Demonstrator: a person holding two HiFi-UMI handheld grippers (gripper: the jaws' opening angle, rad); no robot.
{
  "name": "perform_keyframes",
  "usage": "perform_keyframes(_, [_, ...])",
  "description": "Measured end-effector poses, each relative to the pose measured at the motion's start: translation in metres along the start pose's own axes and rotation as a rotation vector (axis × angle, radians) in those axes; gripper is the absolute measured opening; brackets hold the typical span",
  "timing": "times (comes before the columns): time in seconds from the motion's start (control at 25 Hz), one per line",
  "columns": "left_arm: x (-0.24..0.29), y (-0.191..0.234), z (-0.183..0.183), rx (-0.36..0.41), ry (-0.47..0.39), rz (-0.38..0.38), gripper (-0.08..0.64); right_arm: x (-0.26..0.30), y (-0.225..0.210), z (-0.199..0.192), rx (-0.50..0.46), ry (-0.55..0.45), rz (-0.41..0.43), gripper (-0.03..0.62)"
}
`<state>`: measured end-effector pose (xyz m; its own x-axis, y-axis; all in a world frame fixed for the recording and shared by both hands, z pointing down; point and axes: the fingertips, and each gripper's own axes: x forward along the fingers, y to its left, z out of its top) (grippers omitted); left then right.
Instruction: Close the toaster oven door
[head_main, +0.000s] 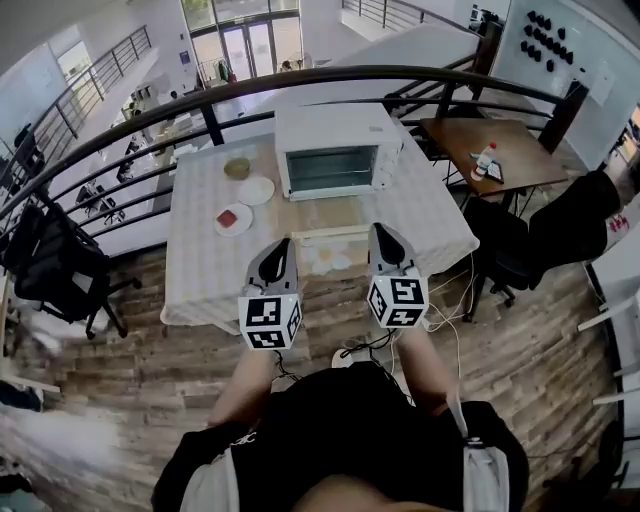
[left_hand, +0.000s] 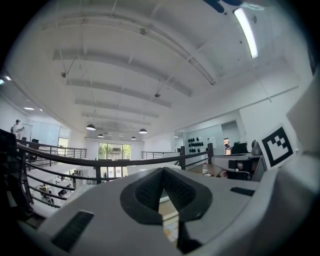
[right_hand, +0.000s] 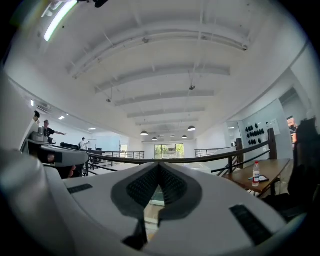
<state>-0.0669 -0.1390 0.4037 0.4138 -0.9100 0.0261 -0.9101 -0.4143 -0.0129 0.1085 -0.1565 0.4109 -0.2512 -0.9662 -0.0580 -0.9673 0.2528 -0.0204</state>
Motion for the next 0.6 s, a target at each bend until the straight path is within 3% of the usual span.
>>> perform_keyframes(0.28, [0.073, 0.003, 0.005, 0.017, 0.029, 0.030, 0.014, 0.067, -0.049, -0.005, 0.043, 0.009, 0.024, 0.000])
perform_keyframes(0.6, [0.112, 0.028, -0.012, 0.001, 0.075, 0.023, 0.014, 0.109, -0.059, -0.032, 0.107, 0.067, 0.015, 0.000])
